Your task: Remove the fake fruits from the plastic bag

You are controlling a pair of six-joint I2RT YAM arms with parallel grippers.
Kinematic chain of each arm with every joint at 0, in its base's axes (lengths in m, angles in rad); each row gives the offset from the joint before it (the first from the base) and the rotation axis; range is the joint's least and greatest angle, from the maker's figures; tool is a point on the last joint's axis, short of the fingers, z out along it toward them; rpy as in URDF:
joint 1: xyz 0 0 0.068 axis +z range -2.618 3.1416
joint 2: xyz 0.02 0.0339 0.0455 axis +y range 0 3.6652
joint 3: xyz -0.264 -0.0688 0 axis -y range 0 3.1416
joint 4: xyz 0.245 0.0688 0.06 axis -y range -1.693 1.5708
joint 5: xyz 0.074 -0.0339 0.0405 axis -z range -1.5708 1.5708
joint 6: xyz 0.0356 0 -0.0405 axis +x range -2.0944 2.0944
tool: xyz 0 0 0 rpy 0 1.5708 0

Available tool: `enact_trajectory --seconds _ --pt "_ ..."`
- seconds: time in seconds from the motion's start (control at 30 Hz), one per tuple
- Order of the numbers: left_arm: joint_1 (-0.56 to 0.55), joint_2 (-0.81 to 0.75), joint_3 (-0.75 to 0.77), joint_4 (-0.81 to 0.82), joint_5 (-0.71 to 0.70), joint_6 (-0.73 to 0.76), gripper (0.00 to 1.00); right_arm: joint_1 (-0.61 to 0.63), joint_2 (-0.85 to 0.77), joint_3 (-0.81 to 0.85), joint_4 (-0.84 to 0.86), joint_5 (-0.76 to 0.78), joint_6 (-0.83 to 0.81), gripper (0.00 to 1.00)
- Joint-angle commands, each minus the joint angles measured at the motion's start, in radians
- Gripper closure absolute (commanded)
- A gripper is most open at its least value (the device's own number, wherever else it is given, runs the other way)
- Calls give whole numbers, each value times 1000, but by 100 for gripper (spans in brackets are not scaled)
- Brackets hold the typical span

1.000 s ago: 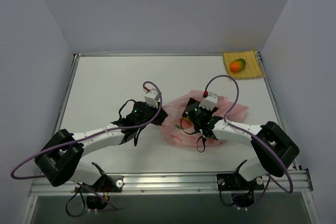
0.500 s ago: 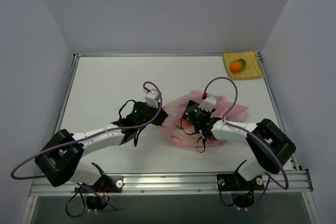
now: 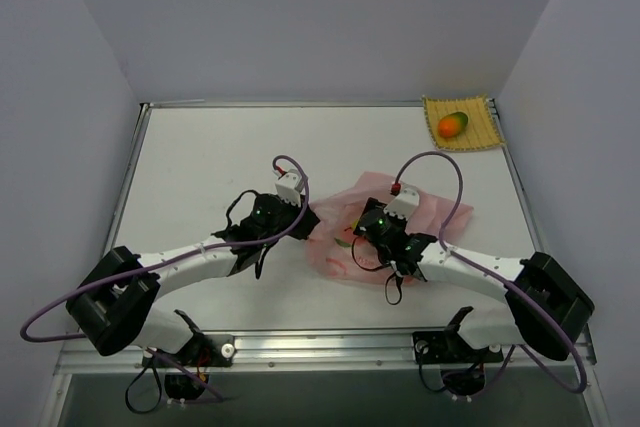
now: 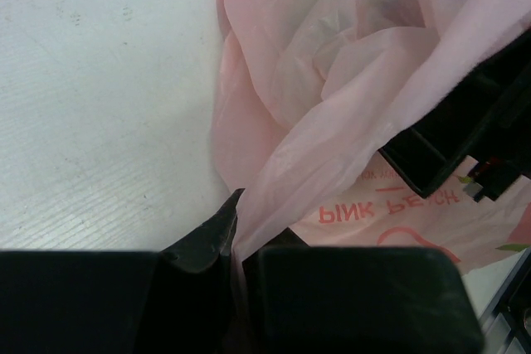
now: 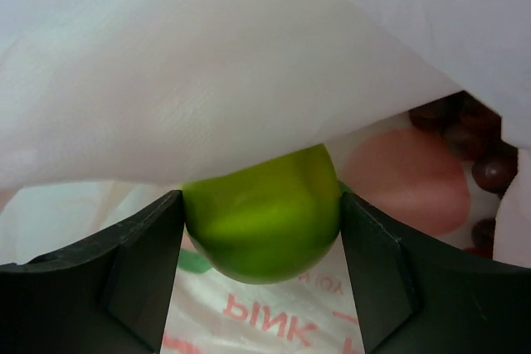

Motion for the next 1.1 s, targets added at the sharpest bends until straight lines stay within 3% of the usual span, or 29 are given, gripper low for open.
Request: enact_trajectory --seconds 0.0,0.2,0.33,0.5,0.63,0.7,0.77,0.83,0.97,1.07 --pt "-6 -14 29 39 8 2 98 46 -98 -7 -59 36 4 54" --pt "-6 -33 29 21 -19 17 98 253 -204 155 -276 -52 -59 53" --pt "-6 -36 29 10 -29 16 98 354 -282 283 -457 45 -46 53" --pt "-6 -36 32 -1 -38 14 98 352 -410 393 -470 189 -118 54" --pt "-6 -42 30 -1 -39 14 98 235 -391 502 -462 353 -242 57" --pt "-6 -47 29 -1 -39 14 98 81 -345 556 -436 338 -334 57" --pt "-6 -53 29 -4 -41 17 98 -56 -283 594 -421 196 -384 57" --pt "-6 -63 27 -7 -50 20 98 -87 -258 613 -416 125 -399 57" --pt "-8 -56 17 31 -19 -1 98 -110 -275 555 -331 212 -411 57" --pt "-23 -18 20 68 16 -27 98 -283 -232 507 -176 187 -416 57"
